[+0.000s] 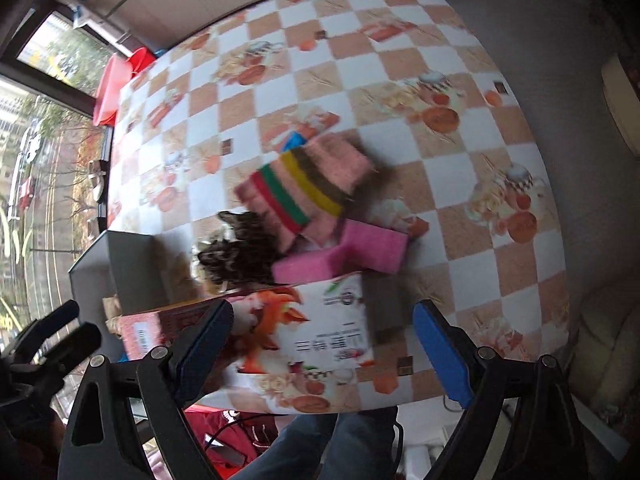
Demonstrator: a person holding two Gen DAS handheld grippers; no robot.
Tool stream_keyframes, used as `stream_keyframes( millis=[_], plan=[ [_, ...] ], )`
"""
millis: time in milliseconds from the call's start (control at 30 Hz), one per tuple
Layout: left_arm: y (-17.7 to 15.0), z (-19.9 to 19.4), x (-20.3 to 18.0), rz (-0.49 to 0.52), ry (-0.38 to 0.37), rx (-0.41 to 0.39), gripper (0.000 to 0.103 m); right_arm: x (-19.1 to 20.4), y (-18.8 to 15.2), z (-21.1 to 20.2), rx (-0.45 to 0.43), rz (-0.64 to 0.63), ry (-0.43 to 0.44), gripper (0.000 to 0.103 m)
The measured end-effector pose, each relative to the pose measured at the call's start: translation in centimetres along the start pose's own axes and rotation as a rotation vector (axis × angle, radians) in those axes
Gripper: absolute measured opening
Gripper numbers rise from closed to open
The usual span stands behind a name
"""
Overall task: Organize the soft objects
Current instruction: 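Grasp the striped knit piece with the left tool while the right tool grasps the pink foam sponge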
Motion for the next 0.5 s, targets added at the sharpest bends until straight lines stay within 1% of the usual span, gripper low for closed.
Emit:
stream_keyframes(
  millis=[167,233,367,500],
  plan=[
    [4.5,3.1,-2.2,0.061,0.019,0.051,0.103,-3.2,1.3,2.6,0.043,0.055,0.018,0.092],
    [6.2,5.1,-3.3,0.085,0.030,0.080,0.103,-4.2,1.8,3.6,0.061,0.065,0.020,0.092],
    [8.6,9.4,-4.3,0.081,0.042,0.143,0.103,-5.6,2.8,5.6,0.087,0.082,0.019,0.093],
    [10.1,13.4,-4.5,0.069,0.074,0.207,0.102,-6.3,3.9,8.1,0.107,0.127,0.025,0.093]
  ],
)
Point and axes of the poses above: each gripper's, at about its wrist camera, not at the fingertips, and z roughly the way its jaws point, x to its left, y to its top, the point moved 3 cm from there along z, roughly the way its jaws point, and after that the axes turned 11 degrees about z, right-handed, at the moved point
